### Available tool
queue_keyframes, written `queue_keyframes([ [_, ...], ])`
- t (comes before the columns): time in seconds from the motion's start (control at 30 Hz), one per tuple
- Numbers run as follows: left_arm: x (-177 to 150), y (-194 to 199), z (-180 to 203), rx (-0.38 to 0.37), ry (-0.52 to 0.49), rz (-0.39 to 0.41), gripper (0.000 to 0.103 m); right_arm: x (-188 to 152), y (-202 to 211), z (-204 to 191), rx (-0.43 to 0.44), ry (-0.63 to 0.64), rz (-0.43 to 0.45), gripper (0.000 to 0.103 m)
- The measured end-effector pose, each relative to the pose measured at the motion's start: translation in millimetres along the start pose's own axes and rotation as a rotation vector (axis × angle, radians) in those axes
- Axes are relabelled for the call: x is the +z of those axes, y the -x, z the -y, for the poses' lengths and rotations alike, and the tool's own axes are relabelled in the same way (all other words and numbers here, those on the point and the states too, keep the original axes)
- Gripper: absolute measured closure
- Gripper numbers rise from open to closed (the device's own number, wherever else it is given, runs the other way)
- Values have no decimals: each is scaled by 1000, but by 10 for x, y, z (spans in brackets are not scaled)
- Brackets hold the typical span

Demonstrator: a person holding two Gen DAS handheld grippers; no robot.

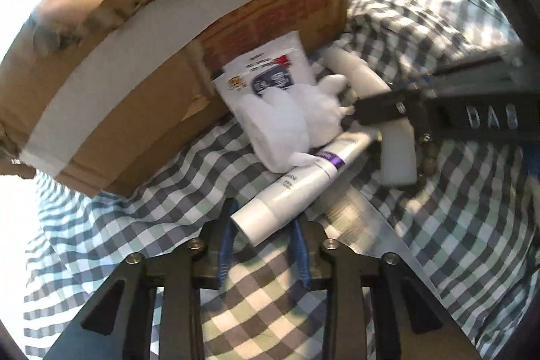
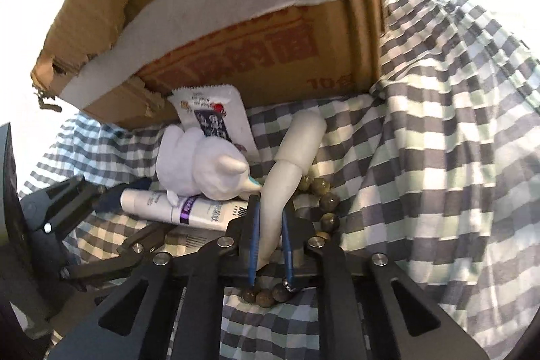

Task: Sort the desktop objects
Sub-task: 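Grasp the white tube with the left tool while the right tool grasps the white stick, then lift the white tube and white stick and carry them over the box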

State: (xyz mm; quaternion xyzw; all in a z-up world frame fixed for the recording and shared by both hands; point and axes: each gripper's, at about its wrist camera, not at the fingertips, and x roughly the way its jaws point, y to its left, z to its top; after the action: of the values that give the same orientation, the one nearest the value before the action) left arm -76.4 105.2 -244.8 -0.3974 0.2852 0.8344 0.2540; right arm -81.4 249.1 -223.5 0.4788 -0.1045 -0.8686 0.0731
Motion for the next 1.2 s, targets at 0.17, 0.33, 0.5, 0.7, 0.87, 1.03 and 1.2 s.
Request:
queue_keyframes([
  [0.17,64,220,191,-59,-75,55,79,-4,200,22,5,0,34,92],
  [0.33,130,239,389,-166,-86,68,79,48,430,67,-25,7,68,92],
  [0.5,166,119,538,-158,-100,54,86,125,727,195,-59,-5,143,93],
  [0.7,257,255,483,-182,-31,90,87,222,1030,236,-50,-25,232,93],
  [0.87,370,460,465,-204,-6,131,87,254,1221,122,-49,-16,308,93],
  [1.03,440,759,575,-198,-38,224,87,265,1544,57,-47,-1,390,93],
  [1.2,307,1276,356,-210,11,332,87,262,1873,-71,-81,45,488,93],
])
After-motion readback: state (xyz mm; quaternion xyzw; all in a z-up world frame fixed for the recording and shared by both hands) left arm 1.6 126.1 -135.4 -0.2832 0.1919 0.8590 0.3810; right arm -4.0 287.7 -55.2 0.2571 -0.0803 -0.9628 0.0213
